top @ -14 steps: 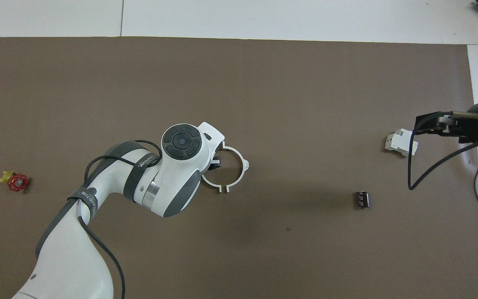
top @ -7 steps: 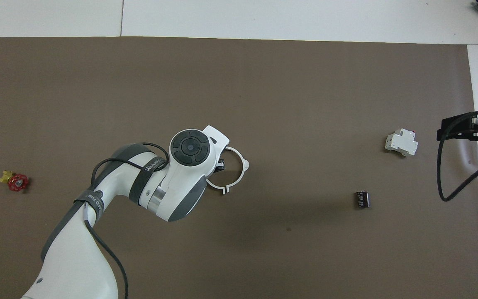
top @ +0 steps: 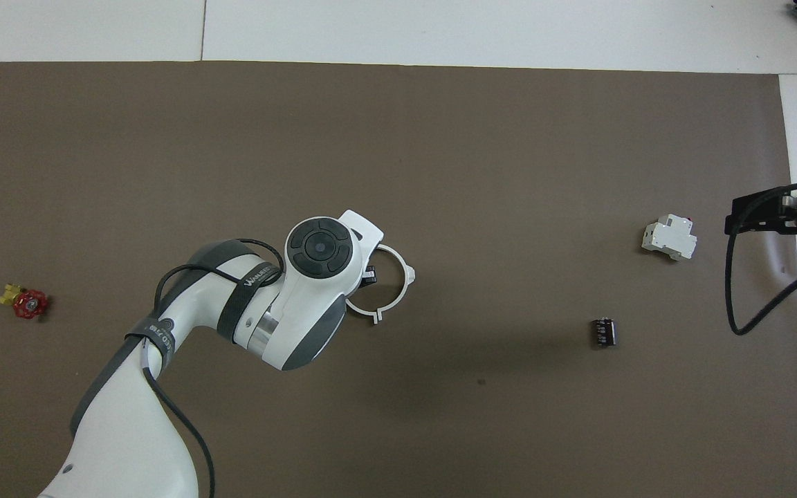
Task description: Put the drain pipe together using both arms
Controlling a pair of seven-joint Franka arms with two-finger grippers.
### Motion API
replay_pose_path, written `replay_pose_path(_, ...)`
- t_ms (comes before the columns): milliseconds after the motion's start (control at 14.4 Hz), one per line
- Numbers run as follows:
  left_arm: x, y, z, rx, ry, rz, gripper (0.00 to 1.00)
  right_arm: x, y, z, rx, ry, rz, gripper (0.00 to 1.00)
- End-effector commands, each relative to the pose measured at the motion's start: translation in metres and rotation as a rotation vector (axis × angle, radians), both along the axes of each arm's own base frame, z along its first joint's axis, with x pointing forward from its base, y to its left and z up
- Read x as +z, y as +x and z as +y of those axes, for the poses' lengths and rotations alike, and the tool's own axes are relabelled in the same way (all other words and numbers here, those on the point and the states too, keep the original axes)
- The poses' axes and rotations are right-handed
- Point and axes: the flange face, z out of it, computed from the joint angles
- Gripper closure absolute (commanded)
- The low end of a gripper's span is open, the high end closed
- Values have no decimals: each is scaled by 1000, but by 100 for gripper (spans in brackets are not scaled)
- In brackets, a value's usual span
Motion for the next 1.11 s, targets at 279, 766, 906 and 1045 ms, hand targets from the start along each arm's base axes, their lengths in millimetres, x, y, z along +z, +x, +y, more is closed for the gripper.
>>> replay_pose_path(279,1,-2,5,8,-8,-39,100,2,0,0,20,18,4,0)
replay_pose_path(766,0,-1,7,9,-8,-39,100,2,0,0,20,18,4,0)
replay_pose_path(906,0,-1,7,8,-8,-39,100,2,0,0,20,18,4,0)
replay_pose_path(1045,0,-1,6,8,-9,-41,100,2,0,0,20,18,4,0)
